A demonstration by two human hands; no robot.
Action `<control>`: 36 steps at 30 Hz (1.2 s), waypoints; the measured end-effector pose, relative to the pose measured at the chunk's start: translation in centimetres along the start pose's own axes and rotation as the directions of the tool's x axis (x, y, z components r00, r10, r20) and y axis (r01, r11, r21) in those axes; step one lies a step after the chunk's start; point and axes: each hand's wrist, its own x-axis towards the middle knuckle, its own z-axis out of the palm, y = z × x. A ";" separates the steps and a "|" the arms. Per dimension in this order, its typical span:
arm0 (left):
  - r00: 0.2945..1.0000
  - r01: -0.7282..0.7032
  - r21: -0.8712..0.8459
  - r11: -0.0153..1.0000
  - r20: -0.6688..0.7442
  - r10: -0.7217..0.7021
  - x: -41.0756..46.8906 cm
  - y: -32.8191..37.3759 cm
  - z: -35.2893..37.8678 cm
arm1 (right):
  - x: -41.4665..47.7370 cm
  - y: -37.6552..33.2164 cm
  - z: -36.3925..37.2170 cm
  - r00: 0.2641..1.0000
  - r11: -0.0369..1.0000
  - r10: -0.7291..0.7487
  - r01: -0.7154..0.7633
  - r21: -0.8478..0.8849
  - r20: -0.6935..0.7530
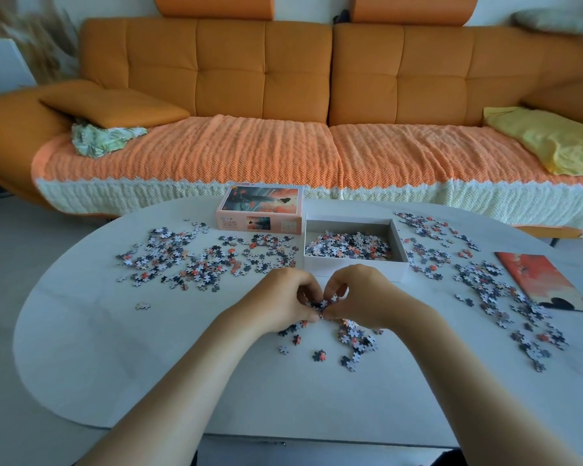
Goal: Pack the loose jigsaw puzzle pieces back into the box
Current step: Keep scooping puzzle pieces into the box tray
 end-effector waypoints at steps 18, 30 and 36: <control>0.875 -0.225 -0.073 0.972 -0.454 0.169 6.8 2.2 -1.0 | 4.2 1.6 -2.7 0.820 0.973 -0.049 0.167 0.157 -0.571; 0.923 -0.117 0.051 0.992 -0.363 0.128 7.9 -0.9 0.2 | 3.8 2.3 -1.1 0.935 0.966 -0.227 0.181 -0.183 -0.272; 0.907 -0.125 -0.048 0.991 -0.411 0.094 7.6 -1.0 0.1 | 5.1 1.9 -0.9 0.986 0.935 -0.125 0.079 -0.345 -0.114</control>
